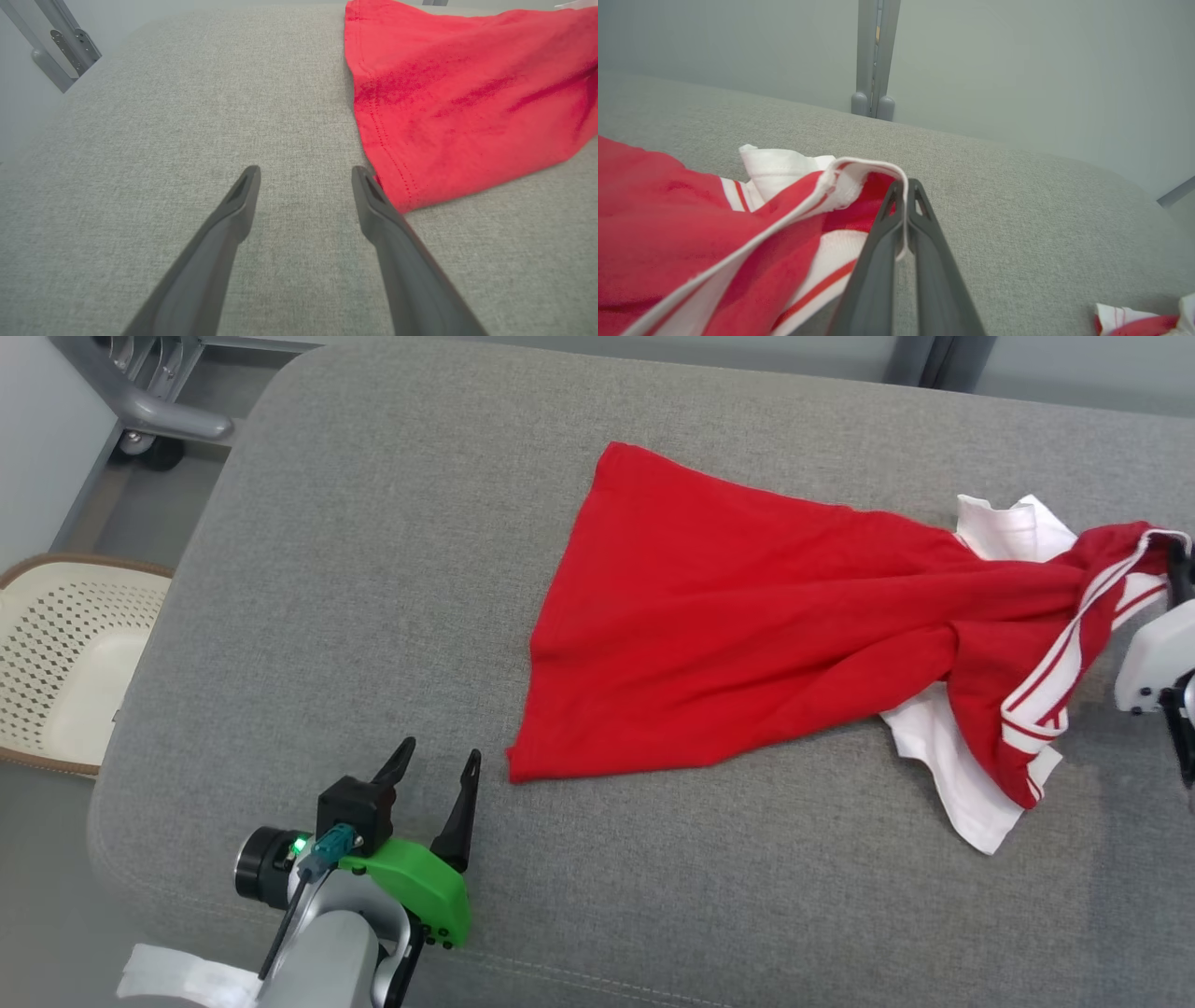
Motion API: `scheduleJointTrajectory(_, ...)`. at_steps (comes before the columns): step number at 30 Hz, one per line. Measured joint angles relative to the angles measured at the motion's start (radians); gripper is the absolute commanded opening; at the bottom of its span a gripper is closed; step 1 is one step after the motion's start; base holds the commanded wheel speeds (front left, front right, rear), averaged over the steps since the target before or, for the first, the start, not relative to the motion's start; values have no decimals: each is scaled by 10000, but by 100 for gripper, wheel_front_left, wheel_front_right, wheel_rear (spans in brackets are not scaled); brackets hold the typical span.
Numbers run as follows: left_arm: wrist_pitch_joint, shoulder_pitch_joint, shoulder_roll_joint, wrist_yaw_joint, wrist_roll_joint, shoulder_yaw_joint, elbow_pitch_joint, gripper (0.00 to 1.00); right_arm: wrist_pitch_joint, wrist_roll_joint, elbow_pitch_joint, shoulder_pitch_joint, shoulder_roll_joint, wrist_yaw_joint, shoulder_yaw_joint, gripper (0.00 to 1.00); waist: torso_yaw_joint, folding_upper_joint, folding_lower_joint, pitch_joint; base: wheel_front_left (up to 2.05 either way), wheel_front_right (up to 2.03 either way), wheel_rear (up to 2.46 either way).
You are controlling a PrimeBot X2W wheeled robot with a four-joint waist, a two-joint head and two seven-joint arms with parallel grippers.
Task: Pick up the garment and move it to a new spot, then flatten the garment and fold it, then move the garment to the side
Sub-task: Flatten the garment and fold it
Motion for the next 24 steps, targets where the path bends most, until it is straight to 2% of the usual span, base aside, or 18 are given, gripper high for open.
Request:
scheduleJointTrajectory(2, 2, -81, -38, -13, 48, -71, 27, 100, 0, -336, 245, -28, -244, 0, -560, 100, 63, 0, 0, 46, 0, 0, 0)
scheduleJointTrajectory(7, 2, -140, -161, -27, 88, -219, 165, 100, 0, -1206, 581, -109, -775, 0, -2351, 100, 181, 0, 0, 40, 0, 0, 0)
scheduleJointTrajectory(11, 2, -89, -222, -58, 52, -245, 282, 100, 380, -2056, 920, -51, -596, 0, -3037, 100, 129, 0, 0, -157, 0, 0, 0)
scheduleJointTrajectory(13, 2, 6, -242, -59, -12, -198, 305, 100, 203, -2286, 855, 16, -316, 0, -3043, 100, 45, 0, 0, -304, 0, 0, 0)
scheduleJointTrajectory(16, 2, 237, -274, -63, -86, -58, 345, 100, 31, -2063, 477, 531, 460, 2, -2823, 100, -206, 0, 0, -625, 0, 0, 0)
scheduleJointTrajectory(22, 0, 702, -290, -71, -100, 151, 418, 100, 0, -928, -1463, 2306, 1476, 2, -2199, 100, -691, 0, 0, -1214, 0, 0, 0)
scheduleJointTrajectory(24, 0, 858, -303, -73, -127, 224, 451, 100, 0, -548, -2006, 2942, 1850, -4, -1716, 100, -848, 0, 0, -1437, 0, 0, 0)
